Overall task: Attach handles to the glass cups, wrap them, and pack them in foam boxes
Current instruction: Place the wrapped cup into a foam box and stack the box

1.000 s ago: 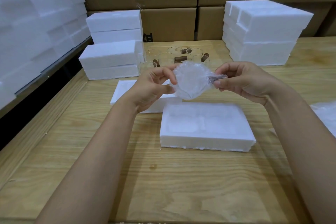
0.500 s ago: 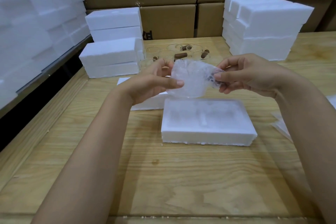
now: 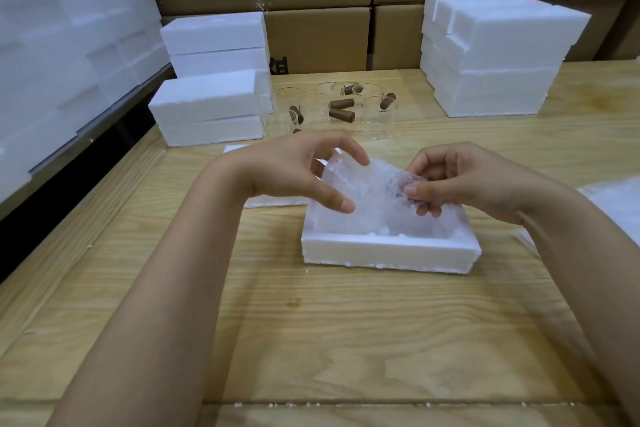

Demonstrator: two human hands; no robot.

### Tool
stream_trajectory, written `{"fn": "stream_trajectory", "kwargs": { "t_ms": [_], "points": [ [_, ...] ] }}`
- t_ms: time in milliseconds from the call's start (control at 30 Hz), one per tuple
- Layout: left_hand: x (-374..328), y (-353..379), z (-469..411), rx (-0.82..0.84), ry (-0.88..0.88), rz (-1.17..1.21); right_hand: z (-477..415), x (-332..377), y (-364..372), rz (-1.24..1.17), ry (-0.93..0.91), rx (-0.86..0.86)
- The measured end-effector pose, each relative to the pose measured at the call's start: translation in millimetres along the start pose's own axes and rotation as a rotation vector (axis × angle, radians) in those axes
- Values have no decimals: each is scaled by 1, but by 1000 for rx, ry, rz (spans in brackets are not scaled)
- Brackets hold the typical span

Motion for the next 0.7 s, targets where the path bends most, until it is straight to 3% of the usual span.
{"fn": "stream_trajectory", "kwargs": {
  "t_ms": [700],
  "points": [
    [7,-1,-2,-115,-77,-308,-4,-6,2,340,-85,-91]
  ]
}}
Point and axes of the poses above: each hand's wrist, its own z-axis away from the middle knuckle, its own y-axis out of the palm, x = y × z, the point moved 10 cm from there along -z, towards the middle knuckle, and after that the axes turned 4 degrees about -z, right-handed, at the moved point
